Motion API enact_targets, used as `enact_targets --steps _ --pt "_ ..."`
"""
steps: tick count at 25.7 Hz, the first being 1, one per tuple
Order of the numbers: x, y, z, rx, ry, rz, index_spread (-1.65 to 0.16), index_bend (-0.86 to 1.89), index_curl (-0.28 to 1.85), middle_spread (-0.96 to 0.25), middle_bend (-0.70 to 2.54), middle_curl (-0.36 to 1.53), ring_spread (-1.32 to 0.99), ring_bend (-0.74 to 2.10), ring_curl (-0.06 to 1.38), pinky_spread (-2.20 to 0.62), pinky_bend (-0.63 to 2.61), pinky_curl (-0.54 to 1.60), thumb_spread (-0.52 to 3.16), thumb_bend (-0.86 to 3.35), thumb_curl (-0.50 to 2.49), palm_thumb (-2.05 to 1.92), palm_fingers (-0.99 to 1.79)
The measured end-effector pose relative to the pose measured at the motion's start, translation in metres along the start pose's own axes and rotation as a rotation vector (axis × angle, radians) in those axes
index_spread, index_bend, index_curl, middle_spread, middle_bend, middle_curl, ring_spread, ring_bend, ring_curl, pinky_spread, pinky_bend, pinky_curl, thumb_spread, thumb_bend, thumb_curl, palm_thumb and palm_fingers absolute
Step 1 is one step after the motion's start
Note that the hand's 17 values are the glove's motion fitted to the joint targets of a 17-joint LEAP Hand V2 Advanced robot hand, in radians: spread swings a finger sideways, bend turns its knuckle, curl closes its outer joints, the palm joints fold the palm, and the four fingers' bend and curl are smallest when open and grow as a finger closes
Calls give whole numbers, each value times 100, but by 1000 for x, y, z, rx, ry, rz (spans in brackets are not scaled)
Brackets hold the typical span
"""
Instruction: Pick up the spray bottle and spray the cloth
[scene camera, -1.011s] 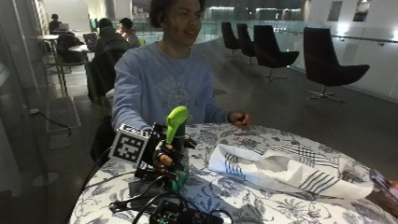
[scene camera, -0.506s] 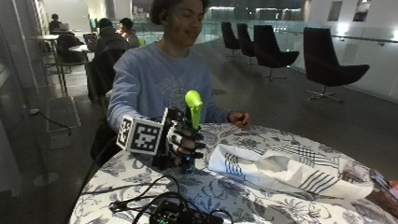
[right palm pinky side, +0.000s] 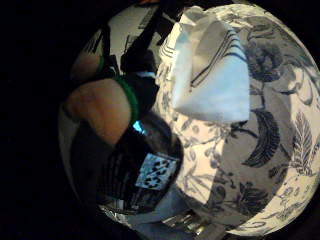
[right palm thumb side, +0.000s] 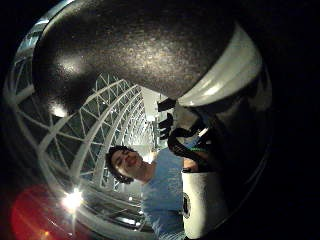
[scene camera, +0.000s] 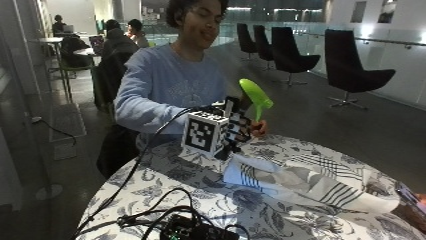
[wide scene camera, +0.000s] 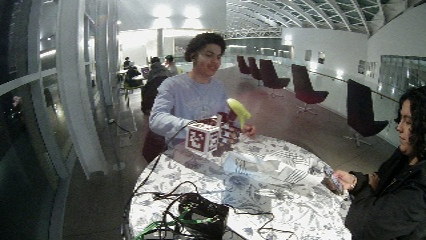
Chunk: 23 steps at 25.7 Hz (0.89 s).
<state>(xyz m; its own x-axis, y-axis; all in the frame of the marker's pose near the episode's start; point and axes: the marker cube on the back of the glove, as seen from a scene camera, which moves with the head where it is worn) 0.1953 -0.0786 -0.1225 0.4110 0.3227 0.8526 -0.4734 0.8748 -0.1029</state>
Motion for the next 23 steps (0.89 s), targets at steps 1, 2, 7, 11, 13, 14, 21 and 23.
enact_targets --steps 1,2,7,11,13,14,21,23 --pt "0 -3 5 -23 -4 21 -23 14 39 -8 38 45 -1 54 40 31 18 23 69 -2 59 93 93" --pt "2 -6 11 -46 -2 40 -22 13 39 -8 38 45 0 54 40 31 18 23 69 -2 60 92 94" --pt "3 -22 22 -101 41 120 -21 12 38 -7 37 45 1 54 40 31 18 25 72 -2 61 91 95" --pt "5 -31 27 -109 81 168 -20 12 38 -6 36 46 1 53 40 31 18 26 74 -2 62 91 96" --pt "6 -33 31 -129 97 194 -20 12 38 -6 35 46 1 53 40 32 18 26 74 -2 63 91 96" --pt "5 -34 33 -142 97 209 -20 12 38 -6 35 46 1 53 40 32 18 26 75 -2 63 91 96" --pt "-1 -38 42 -187 91 263 -19 11 36 -6 36 47 2 53 40 32 17 27 78 -2 65 90 95" --pt "0 -38 44 -190 89 269 -19 11 36 -6 36 47 2 53 40 33 17 27 79 -2 65 90 95"
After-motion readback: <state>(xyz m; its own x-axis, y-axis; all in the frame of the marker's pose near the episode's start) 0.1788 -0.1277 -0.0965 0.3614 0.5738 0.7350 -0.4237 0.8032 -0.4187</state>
